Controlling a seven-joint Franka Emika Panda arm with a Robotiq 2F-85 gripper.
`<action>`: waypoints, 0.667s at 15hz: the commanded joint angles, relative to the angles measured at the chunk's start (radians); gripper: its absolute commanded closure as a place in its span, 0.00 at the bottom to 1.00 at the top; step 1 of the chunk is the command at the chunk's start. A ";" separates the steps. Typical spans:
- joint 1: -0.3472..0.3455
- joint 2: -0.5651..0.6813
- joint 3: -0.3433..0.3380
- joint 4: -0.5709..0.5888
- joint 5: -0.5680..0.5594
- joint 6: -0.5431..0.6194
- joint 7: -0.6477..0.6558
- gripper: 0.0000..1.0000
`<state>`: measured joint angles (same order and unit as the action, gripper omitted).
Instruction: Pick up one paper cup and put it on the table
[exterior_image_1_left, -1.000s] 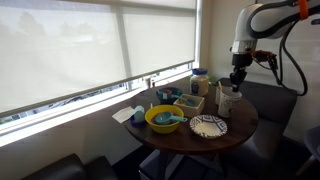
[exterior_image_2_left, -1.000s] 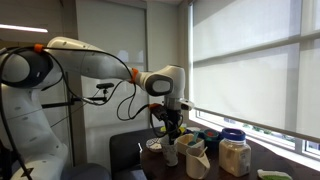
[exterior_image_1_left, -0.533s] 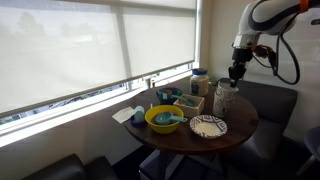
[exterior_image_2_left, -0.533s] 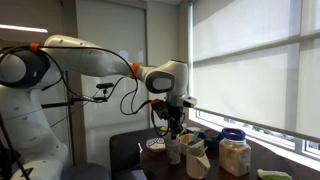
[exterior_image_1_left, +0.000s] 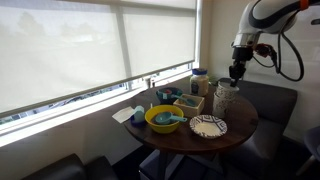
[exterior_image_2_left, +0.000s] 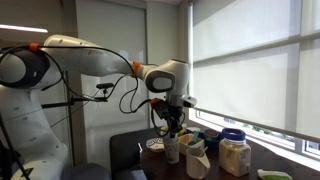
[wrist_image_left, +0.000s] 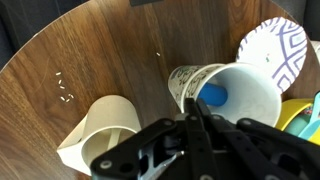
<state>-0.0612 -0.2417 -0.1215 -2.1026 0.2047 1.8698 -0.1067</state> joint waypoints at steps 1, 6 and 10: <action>-0.002 -0.008 -0.004 0.034 0.018 -0.031 -0.015 0.99; -0.004 -0.039 -0.005 0.062 0.015 -0.030 -0.013 0.99; -0.003 -0.073 -0.009 0.094 0.011 -0.025 -0.022 0.99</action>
<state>-0.0624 -0.2852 -0.1227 -2.0402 0.2047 1.8694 -0.1077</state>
